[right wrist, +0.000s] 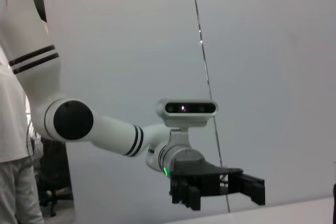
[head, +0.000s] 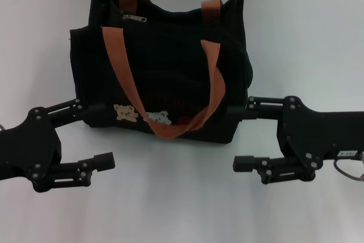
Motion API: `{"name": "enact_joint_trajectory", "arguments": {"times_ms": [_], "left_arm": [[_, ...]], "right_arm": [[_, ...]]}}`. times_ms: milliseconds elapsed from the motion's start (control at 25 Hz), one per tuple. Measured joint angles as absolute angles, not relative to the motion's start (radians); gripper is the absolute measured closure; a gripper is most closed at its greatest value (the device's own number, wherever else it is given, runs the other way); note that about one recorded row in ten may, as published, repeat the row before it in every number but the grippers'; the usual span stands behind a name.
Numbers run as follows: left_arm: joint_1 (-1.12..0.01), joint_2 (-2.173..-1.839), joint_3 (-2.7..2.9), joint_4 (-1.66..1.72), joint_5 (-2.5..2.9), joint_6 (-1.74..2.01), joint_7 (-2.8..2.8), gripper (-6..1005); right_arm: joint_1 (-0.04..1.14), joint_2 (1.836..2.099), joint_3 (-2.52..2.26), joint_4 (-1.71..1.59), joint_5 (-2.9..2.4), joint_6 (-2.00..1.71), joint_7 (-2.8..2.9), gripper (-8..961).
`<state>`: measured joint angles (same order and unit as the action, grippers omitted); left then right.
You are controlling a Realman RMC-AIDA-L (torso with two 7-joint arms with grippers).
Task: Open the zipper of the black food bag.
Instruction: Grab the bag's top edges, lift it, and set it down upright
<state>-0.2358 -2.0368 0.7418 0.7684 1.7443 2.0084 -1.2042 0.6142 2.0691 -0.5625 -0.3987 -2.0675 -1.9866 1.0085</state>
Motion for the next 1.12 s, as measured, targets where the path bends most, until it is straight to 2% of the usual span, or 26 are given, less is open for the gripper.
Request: {"name": "enact_joint_trajectory", "arguments": {"times_ms": [400,1120], "left_arm": [[-0.262,-2.044,0.742,0.769,1.731,2.011,-1.227,160],[-0.247,-2.043,0.737,0.746,1.734,2.007,-1.224,168]], "right_arm": [[0.613,2.079,-0.565,-0.403,-2.051,-1.987,1.017,197],[0.604,2.079,-0.572,-0.386,-2.052,-1.947,1.048,198]]}}
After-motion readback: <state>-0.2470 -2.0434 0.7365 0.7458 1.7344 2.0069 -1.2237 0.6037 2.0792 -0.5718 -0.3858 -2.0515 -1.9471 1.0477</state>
